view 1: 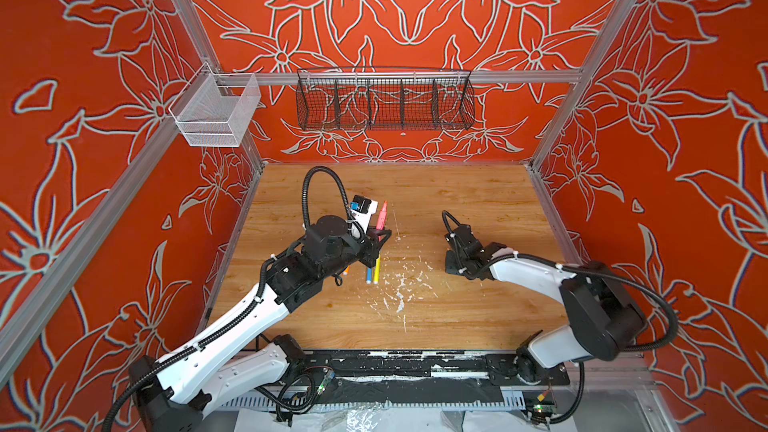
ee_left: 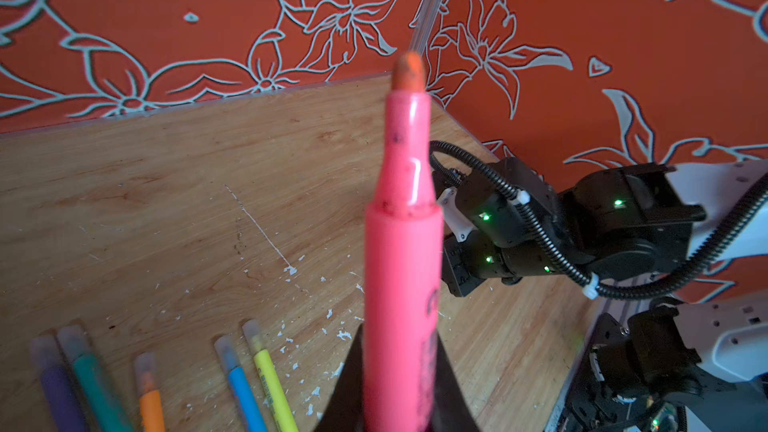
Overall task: Insert the pens into the pen caps
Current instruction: 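Lower the right gripper and grasp the translucent cap upright, then lift the cap with the right gripper and bring it above the pink marker tip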
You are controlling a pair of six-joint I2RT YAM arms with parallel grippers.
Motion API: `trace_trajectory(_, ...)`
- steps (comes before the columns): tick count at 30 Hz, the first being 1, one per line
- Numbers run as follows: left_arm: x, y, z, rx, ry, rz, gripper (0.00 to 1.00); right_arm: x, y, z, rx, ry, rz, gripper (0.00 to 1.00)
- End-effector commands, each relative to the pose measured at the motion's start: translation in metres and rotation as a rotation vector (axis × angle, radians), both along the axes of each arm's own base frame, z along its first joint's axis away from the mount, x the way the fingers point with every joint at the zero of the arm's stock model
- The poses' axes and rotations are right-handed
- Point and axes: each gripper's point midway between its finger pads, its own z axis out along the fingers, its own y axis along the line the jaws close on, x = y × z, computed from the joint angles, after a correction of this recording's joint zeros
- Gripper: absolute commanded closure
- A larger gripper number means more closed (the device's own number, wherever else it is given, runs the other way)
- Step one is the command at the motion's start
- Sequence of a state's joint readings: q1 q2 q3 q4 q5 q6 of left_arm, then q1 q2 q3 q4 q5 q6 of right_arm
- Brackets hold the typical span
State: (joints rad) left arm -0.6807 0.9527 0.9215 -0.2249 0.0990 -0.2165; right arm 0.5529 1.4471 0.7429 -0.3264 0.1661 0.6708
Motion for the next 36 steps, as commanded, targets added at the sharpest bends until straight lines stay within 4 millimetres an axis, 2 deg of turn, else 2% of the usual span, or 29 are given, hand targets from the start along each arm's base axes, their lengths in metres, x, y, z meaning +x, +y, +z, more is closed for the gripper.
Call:
trace_trajectory(1, -0.006, -0.013, 0.007, -0.030, -0.011, -0.069, 1.00, -0.004, -0.001, 0.038, 0.062, -0.080, -0.019, 0.89)
trace_trajectory(2, -0.006, -0.015, 0.007, -0.036, -0.009, -0.075, 1.00, -0.005, -0.001, 0.049, 0.076, -0.100, -0.016, 0.89)
trace_trajectory(5, -0.010, -0.025, 0.013, -0.063, -0.015, -0.106, 1.00, -0.007, 0.002, 0.098, 0.154, -0.204, 0.003, 0.89)
trace_trajectory(6, -0.008, -0.033, 0.005, -0.052, 0.005, -0.117, 1.00, -0.008, 0.005, 0.120, 0.190, -0.252, 0.010, 0.89)
trace_trajectory(10, -0.014, -0.049, 0.006, -0.059, 0.000, -0.160, 1.00, -0.019, 0.014, 0.206, 0.338, -0.456, 0.060, 0.91)
trace_trajectory(12, -0.017, -0.053, 0.008, -0.071, -0.001, -0.177, 1.00, -0.028, 0.020, 0.242, 0.418, -0.539, 0.097, 0.91)
trace_trajectory(15, -0.020, -0.057, 0.009, -0.085, -0.003, -0.200, 1.00, -0.041, 0.033, 0.287, 0.562, -0.645, 0.171, 0.92)
trace_trajectory(18, -0.026, -0.063, 0.010, -0.098, 0.002, -0.242, 1.00, -0.059, 0.056, 0.329, 0.777, -0.743, 0.299, 0.92)
trace_trajectory(21, -0.031, -0.067, 0.014, -0.120, -0.005, -0.270, 1.00, -0.070, 0.069, 0.353, 0.922, -0.790, 0.367, 0.92)
trace_trajectory(25, -0.038, -0.072, 0.018, -0.151, -0.005, -0.304, 1.00, -0.078, 0.081, 0.372, 1.036, -0.864, 0.416, 0.94)
trace_trajectory(36, -0.042, -0.078, 0.019, -0.160, -0.007, -0.329, 1.00, -0.077, 0.115, 0.377, 1.096, -0.912, 0.484, 0.97)
